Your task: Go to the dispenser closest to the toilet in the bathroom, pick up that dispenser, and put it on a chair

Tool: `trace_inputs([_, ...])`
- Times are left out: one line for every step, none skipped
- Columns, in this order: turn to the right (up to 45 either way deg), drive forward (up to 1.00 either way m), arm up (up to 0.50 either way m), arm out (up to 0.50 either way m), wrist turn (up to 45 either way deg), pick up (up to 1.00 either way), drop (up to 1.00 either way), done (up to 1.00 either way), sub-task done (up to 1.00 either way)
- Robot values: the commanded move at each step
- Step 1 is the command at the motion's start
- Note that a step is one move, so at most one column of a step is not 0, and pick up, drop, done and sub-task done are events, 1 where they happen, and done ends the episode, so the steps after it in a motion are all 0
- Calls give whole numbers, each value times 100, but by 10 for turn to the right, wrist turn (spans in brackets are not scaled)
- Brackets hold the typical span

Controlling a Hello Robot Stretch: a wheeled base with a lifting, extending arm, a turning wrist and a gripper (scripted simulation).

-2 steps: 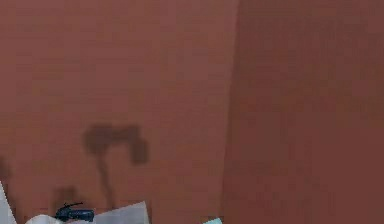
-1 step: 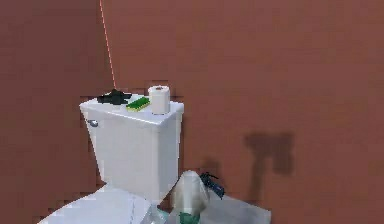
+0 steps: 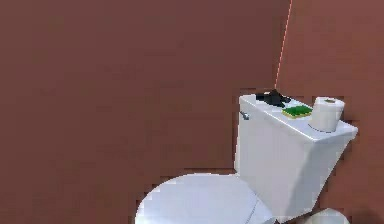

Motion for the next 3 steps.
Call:
trace_inputs([-300,0,0,0,0,0,0,0,0])
trace_inputs([450,0,0,0,0,0,0,0,0])
trace_inputs([450,0,0,0,0,0,0,0,0])
